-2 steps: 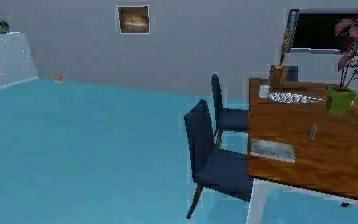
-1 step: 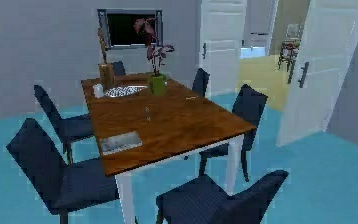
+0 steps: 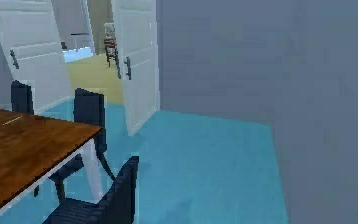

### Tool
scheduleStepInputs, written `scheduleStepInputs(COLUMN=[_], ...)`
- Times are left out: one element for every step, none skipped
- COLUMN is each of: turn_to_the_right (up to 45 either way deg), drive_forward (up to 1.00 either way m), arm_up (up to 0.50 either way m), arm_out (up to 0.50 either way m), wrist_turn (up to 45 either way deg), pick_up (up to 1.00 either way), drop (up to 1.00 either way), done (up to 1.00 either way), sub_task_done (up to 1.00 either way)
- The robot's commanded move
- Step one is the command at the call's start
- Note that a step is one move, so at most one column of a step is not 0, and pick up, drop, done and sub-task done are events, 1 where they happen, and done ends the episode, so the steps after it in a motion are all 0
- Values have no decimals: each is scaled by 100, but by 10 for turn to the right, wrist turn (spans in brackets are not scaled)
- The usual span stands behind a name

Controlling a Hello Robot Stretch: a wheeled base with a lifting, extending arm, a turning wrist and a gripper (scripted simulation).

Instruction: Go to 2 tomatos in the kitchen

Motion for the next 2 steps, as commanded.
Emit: scheduleStepInputs(turn_to_the_right=[150,0], drive_forward=[0,75], arm_up=[0,0], arm_out=[0,0], wrist_turn=[0,0], pick_up=[0,0], drop=[0,0], done=[0,0], sub_task_done=[0,0])
